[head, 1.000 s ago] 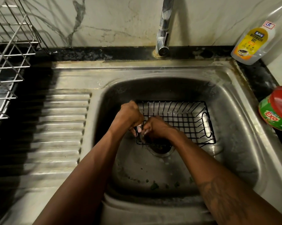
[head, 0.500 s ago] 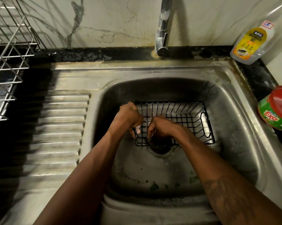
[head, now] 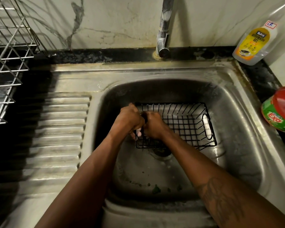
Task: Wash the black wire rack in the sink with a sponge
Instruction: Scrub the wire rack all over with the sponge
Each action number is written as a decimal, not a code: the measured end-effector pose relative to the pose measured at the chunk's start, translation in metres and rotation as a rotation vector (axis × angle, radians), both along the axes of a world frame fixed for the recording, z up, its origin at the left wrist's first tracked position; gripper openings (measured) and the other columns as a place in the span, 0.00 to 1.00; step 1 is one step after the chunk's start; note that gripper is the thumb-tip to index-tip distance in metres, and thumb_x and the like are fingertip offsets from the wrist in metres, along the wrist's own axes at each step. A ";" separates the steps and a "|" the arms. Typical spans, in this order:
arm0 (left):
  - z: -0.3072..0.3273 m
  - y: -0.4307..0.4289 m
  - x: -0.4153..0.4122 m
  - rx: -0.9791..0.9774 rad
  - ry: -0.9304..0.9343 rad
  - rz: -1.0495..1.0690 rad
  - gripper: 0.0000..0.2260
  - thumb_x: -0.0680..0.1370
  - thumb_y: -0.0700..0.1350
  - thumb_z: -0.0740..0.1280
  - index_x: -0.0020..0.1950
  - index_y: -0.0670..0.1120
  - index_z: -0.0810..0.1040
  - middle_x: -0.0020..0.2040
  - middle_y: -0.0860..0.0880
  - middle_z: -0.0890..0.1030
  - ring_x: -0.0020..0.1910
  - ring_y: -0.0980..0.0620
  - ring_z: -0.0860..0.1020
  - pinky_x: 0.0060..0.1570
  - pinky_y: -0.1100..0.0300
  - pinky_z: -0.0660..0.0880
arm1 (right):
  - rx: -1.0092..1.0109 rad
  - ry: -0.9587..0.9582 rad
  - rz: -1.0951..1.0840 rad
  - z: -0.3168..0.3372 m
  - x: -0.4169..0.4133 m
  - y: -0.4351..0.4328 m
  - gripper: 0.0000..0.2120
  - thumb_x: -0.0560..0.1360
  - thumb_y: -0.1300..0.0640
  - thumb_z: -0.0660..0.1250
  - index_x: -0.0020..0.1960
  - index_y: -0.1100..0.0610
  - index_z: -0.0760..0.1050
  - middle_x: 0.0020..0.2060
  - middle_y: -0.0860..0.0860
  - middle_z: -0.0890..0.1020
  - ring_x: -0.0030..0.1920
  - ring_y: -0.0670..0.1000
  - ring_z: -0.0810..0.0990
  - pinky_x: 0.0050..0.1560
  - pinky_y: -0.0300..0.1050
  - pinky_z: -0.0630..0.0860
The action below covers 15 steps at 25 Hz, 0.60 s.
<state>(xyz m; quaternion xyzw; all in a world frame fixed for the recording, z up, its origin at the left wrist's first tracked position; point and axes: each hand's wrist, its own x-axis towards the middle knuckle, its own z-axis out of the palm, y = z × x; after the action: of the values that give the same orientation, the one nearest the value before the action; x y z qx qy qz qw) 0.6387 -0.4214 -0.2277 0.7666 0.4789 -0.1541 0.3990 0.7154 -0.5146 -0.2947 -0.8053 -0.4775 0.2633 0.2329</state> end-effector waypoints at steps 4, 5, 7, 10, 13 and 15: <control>-0.007 0.001 -0.008 -0.008 -0.062 0.013 0.22 0.76 0.36 0.69 0.69 0.40 0.68 0.48 0.38 0.83 0.33 0.42 0.86 0.32 0.49 0.84 | -0.104 -0.024 -0.070 0.001 -0.001 0.003 0.08 0.80 0.56 0.65 0.43 0.52 0.78 0.39 0.51 0.82 0.37 0.50 0.81 0.42 0.51 0.82; -0.008 0.002 -0.009 -0.009 -0.069 0.022 0.21 0.75 0.36 0.69 0.67 0.40 0.69 0.45 0.39 0.83 0.31 0.43 0.85 0.30 0.51 0.83 | -0.116 -0.082 -0.071 0.002 0.001 0.001 0.08 0.81 0.57 0.64 0.43 0.52 0.78 0.39 0.51 0.82 0.38 0.50 0.81 0.42 0.49 0.82; -0.009 0.002 -0.007 -0.012 -0.057 0.010 0.21 0.75 0.36 0.69 0.67 0.40 0.69 0.47 0.38 0.83 0.32 0.43 0.85 0.30 0.53 0.82 | -0.116 -0.217 -0.060 0.002 0.003 -0.003 0.07 0.81 0.60 0.63 0.49 0.54 0.79 0.42 0.52 0.82 0.39 0.48 0.81 0.42 0.46 0.82; -0.008 0.001 0.001 -0.016 -0.007 0.012 0.29 0.74 0.32 0.70 0.72 0.40 0.63 0.55 0.34 0.80 0.39 0.37 0.85 0.37 0.45 0.84 | -0.119 -0.276 -0.152 -0.003 0.021 -0.009 0.06 0.79 0.61 0.66 0.48 0.52 0.80 0.40 0.49 0.81 0.36 0.44 0.78 0.36 0.38 0.77; -0.007 0.000 -0.002 -0.055 -0.044 0.029 0.23 0.73 0.33 0.69 0.64 0.43 0.66 0.49 0.35 0.82 0.33 0.38 0.85 0.33 0.43 0.83 | -0.197 -0.369 -0.179 -0.004 0.031 -0.013 0.04 0.76 0.57 0.71 0.43 0.53 0.78 0.37 0.49 0.79 0.34 0.45 0.77 0.32 0.36 0.72; -0.008 0.002 0.000 -0.076 -0.030 0.050 0.23 0.72 0.30 0.69 0.62 0.43 0.64 0.51 0.32 0.80 0.34 0.36 0.85 0.32 0.42 0.83 | -0.193 -0.413 -0.162 -0.005 0.025 -0.009 0.06 0.76 0.53 0.71 0.46 0.56 0.79 0.41 0.51 0.79 0.39 0.49 0.79 0.39 0.41 0.77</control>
<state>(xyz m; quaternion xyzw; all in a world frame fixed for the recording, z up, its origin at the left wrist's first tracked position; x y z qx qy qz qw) 0.6386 -0.4197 -0.2362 0.7410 0.4856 -0.1506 0.4387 0.7400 -0.5238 -0.2993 -0.8962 -0.4214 0.1179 0.0727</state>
